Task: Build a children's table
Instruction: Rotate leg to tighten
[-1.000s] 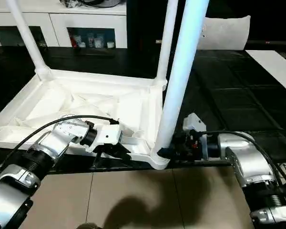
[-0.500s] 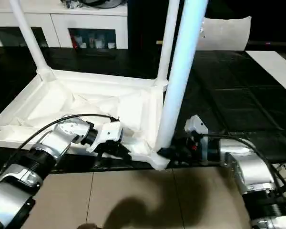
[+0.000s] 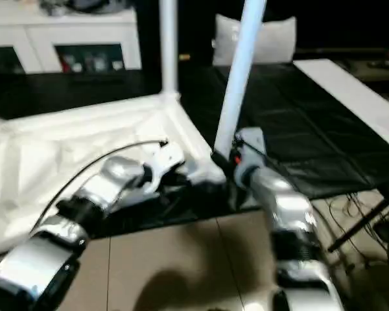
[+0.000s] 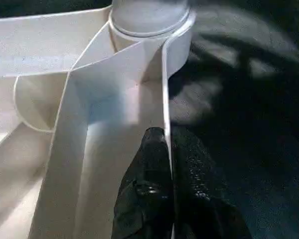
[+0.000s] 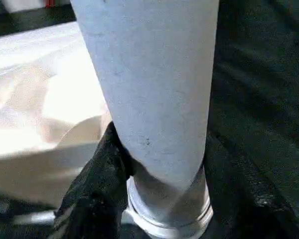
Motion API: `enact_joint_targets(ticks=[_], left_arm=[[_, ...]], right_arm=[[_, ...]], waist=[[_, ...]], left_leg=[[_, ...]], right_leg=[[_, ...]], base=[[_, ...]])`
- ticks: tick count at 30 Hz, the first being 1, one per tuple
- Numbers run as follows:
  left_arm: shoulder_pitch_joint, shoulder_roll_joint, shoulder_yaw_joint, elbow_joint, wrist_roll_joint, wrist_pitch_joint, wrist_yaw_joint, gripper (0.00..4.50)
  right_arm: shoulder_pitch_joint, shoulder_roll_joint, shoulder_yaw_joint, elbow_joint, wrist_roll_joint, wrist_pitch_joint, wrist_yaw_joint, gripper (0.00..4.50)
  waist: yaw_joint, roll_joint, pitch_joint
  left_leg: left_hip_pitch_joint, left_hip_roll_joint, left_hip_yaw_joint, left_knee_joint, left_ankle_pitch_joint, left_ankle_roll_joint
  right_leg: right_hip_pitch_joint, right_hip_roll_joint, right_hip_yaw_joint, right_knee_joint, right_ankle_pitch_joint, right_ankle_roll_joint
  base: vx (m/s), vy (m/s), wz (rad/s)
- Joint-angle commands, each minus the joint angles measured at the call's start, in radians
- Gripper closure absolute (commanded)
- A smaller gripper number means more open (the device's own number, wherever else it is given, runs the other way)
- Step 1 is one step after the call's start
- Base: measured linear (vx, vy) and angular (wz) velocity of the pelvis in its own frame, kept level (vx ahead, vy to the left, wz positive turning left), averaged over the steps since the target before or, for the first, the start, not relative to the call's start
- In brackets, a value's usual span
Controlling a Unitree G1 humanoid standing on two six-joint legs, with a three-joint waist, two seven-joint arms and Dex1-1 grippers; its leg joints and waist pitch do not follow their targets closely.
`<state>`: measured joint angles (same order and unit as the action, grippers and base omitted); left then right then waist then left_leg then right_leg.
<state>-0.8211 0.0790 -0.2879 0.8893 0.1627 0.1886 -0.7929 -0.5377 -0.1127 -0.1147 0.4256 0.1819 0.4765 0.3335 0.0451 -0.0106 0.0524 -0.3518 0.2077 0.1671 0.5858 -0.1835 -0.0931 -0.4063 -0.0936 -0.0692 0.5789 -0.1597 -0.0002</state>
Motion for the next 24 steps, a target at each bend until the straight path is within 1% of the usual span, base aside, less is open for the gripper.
enact_joint_targets(ticks=[1, 2, 3, 4, 5, 6, 7, 8, 9, 10, 11, 12, 13, 14, 15, 16, 17, 18, 19, 20, 21, 22, 23, 24], left_arm=[[-0.031, -0.057, -0.019, -0.018, -0.005, -0.048, -0.008, 4.50], [-0.029, -0.054, -0.023, -0.019, -0.001, -0.062, -0.013, 4.50], [-0.026, -0.049, -0.029, -0.021, 0.003, -0.081, -0.022, 4.50], [-0.023, -0.041, -0.036, -0.019, 0.009, -0.099, -0.032, 4.50], [-0.023, -0.035, -0.041, -0.013, 0.014, -0.111, -0.039, 4.50], [-0.022, -0.027, -0.049, -0.008, 0.019, -0.129, -0.048, 4.50], [-0.021, -0.021, -0.055, -0.003, 0.024, -0.145, -0.057, 4.50], [-0.019, -0.009, -0.066, 0.000, 0.032, -0.170, -0.069, 4.50], [-0.016, 0.004, -0.077, 0.004, 0.040, -0.201, -0.085, 4.50], [-0.015, 0.010, -0.080, 0.005, 0.042, -0.211, -0.092, 4.50], [-0.017, 0.021, -0.090, 0.013, 0.054, -0.245, -0.093, 4.50], [-0.017, 0.021, -0.090, 0.013, 0.054, -0.245, -0.093, 4.50], [-0.024, 0.047, -0.111, 0.036, 0.085, -0.329, -0.095, 4.50], [-0.034, 0.062, -0.125, 0.055, 0.110, -0.368, -0.079, 4.50], [-0.048, 0.076, -0.142, 0.079, 0.142, -0.408, -0.047, 4.50], [-0.056, 0.085, -0.153, 0.092, 0.160, -0.433, -0.033, 4.50], [-0.063, 0.092, -0.162, 0.102, 0.174, -0.454, -0.023, 4.50], [-0.063, 0.092, -0.162, 0.102, 0.174, -0.454, -0.023, 4.50], [-0.075, 0.107, -0.179, 0.120, 0.196, -0.497, -0.010, 4.50], [-0.089, 0.127, -0.203, 0.141, 0.227, -0.541, 0.009, 4.50], [-0.100, 0.140, -0.219, 0.156, 0.251, -0.562, 0.034, 4.50], [-0.100, 0.140, -0.219, 0.156, 0.251, -0.562, 0.034, 4.21], [-0.108, 0.149, -0.230, 0.169, 0.269, -0.574, 0.058, 3.91], [-0.118, 0.156, -0.239, 0.183, 0.285, -0.594, 0.080, 3.91]], right_arm=[[-0.020, 0.065, 0.022, 0.038, 0.025, -0.003, -0.021, 1.93], [-0.017, 0.065, 0.022, 0.031, 0.022, -0.003, -0.022, 1.86], [-0.012, 0.064, 0.021, 0.019, 0.020, -0.006, -0.021, 1.75], [0.002, 0.060, 0.020, -0.007, 0.021, -0.008, -0.003, 1.75], [0.013, 0.053, 0.024, -0.026, 0.018, -0.014, 0.013, 1.63], [0.026, 0.039, 0.038, -0.044, 0.007, -0.026, 0.028, 1.50], [0.038, 0.025, 0.053, -0.059, -0.005, -0.038, 0.041, 1.50], [0.056, -0.001, 0.077, -0.077, -0.025, -0.054, 0.055, 1.32], [0.080, -0.018, 0.072, -0.108, -0.003, -0.039, 0.084, 1.32], [0.090, -0.020, 0.060, -0.124, 0.020, -0.024, 0.099, 1.14], [0.111, -0.039, 0.062, -0.153, 0.023, -0.017, 0.116, 1.06], [0.111, -0.039, 0.062, -0.153, 0.023, -0.017, 0.116, 0.97], [0.162, -0.088, 0.078, -0.218, 0.009, -0.016, 0.147, 0.87], [0.196, -0.115, 0.083, -0.256, 0.005, -0.015, 0.164, 0.78], [0.231, -0.136, 0.083, -0.295, 0.009, -0.013, 0.183, 0.69], [0.250, -0.147, 0.083, -0.317, 0.011, -0.013, 0.193, 0.69], [0.266, -0.155, 0.083, -0.335, 0.012, -0.013, 0.201, 0.52], [0.266, -0.155, 0.083, -0.335, 0.012, -0.013, 0.201, 0.52], [0.292, -0.165, 0.078, -0.364, 0.015, -0.009, 0.202, 0.52], [0.322, -0.173, 0.073, -0.397, 0.016, -0.002, 0.197, 0.31], [0.341, -0.176, 0.069, -0.417, 0.014, 0.007, 0.187, 0.23], [0.341, -0.176, 0.069, -0.417, 0.014, 0.007, 0.187, 0.19], [0.355, -0.177, 0.066, -0.432, 0.012, 0.016, 0.181, 0.12], [0.368, -0.180, 0.067, -0.447, 0.014, 0.017, 0.179, 0.12]], waist=[[0.010, -0.011, -0.067], [0.010, -0.011, -0.067], [0.012, -0.010, -0.068], [0.017, -0.010, -0.072], [0.022, -0.010, -0.077], [0.029, -0.013, -0.077], [0.031, -0.012, -0.079], [0.038, -0.012, -0.082], [0.039, -0.013, -0.083], [0.046, -0.014, -0.081], [0.051, -0.014, -0.078], [0.052, -0.013, -0.077], [0.055, -0.001, -0.075], [0.061, -0.005, -0.073], [0.067, 0.003, -0.071], [0.067, 0.003, -0.071], [0.070, -0.004, -0.069], [0.069, -0.005, -0.069], [0.068, -0.005, -0.068], [0.070, 0.001, -0.067], [0.067, 0.000, -0.067], [0.068, -0.002, -0.068], [0.067, 0.002, -0.069], [0.067, 0.000, -0.070]], left_leg=[[-0.005, 0.006, 0.001, -0.079, -0.243, 0.022], [-0.005, 0.006, 0.003, -0.079, -0.236, 0.031], [-0.004, 0.006, 0.004, -0.077, -0.229, 0.034], [0.001, 0.007, 0.008, -0.074, -0.204, 0.043], [0.000, 0.006, 0.011, -0.070, -0.154, 0.057], [-0.005, 0.005, 0.012, -0.067, -0.116, 0.073], [-0.006, 0.005, 0.011, -0.066, -0.096, 0.080], [-0.006, 0.006, 0.011, -0.063, -0.055, 0.093], [-0.006, 0.004, 0.013, -0.060, -0.040, 0.102], [-0.008, 0.003, 0.014, -0.059, -0.034, 0.117], [-0.007, 0.004, 0.014, -0.061, -0.054, 0.123], [-0.005, 0.006, 0.014, -0.063, -0.069, 0.120], [-0.001, 0.008, 0.013, -0.064, -0.094, 0.109], [0.002, 0.009, 0.014, -0.067, -0.125, 0.094], [0.004, 0.012, 0.011, -0.071, -0.155, 0.077], [0.004, 0.012, 0.011, -0.071, -0.155, 0.077], [0.002, 0.011, 0.010, -0.075, -0.190, 0.058], [0.000, 0.011, 0.008, -0.076, -0.194, 0.051], [-0.001, 0.010, 0.007, -0.079, -0.209, 0.038], [0.000, 0.010, 0.005, -0.079, -0.217, 0.029], [0.000, 0.010, 0.005, -0.080, -0.225, 0.022], [-0.002, 0.009, 0.004, -0.080, -0.221, 0.020], [-0.001, 0.011, 0.003, -0.080, -0.215, 0.017], [-0.001, 0.011, 0.003, -0.079, -0.212, 0.016]], right_leg=[[0.046, -0.043, 0.028, -0.073, -0.352, -0.158], [0.048, -0.042, 0.028, -0.070, -0.325, -0.170], [0.048, -0.042, 0.029, -0.069, -0.315, -0.174], [0.048, -0.042, 0.032, -0.066, -0.263, -0.189], [0.053, -0.041, 0.035, -0.054, -0.176, -0.210], [0.058, -0.040, 0.035, -0.047, -0.118, -0.218], [0.059, -0.042, 0.036, -0.042, -0.092, -0.225], [0.062, -0.040, 0.035, -0.035, -0.039, -0.235], [0.061, -0.039, 0.036, -0.031, -0.008, -0.242], [0.062, -0.038, 0.037, -0.029, 0.018, -0.249], [0.062, -0.040, 0.037, -0.033, -0.007, -0.248], [0.061, -0.040, 0.037, -0.036, -0.030, -0.244], [0.057, -0.040, 0.037, -0.043, -0.067, -0.238], [0.057, -0.037, 0.038, -0.047, -0.102, -0.219], [0.057, -0.039, 0.038, -0.050, -0.140, -0.203], [0.057, -0.039, 0.038, -0.050, -0.140, -0.203], [0.057, -0.040, 0.038, -0.057, -0.198, -0.171], [0.059, -0.041, 0.037, -0.058, -0.218, -0.163], [0.057, -0.043, 0.036, -0.063, -0.269, -0.147], [0.055, -0.042, 0.037, -0.067, -0.294, -0.128], [0.053, -0.041, 0.038, -0.066, -0.293, -0.126], [0.055, -0.040, 0.037, -0.065, -0.287, -0.121], [0.053, -0.040, 0.038, -0.063, -0.268, -0.127], [0.055, -0.040, 0.038, -0.062, -0.256, -0.127]], base=[[0.000, 0.000, 0.00], [0.000, 0.000, 0.00], [0.000, 0.000, 0.00], [0.060, -0.010, 0.05], [0.064, -0.018, 0.06], [0.064, -0.018, 0.06], [0.055, -0.021, 0.02], [0.000, 0.000, 0.00], [0.000, 0.000, 0.00], [0.000, 0.000, 0.00], [0.000, 0.000, 0.00], [0.000, 0.000, 0.00], [0.000, 0.000, 0.00], [0.000, 0.000, 0.00], [0.000, 0.000, 0.00], [0.000, 0.000, 0.00], [0.000, 0.000, 0.00], [0.000, 0.000, 0.00], [0.000, 0.000, 0.00], [0.000, 0.000, 0.00], [0.000, 0.000, 0.00], [0.000, 0.000, 0.00], [0.000, 0.000, 0.00], [0.000, 0.000, 0.00]])
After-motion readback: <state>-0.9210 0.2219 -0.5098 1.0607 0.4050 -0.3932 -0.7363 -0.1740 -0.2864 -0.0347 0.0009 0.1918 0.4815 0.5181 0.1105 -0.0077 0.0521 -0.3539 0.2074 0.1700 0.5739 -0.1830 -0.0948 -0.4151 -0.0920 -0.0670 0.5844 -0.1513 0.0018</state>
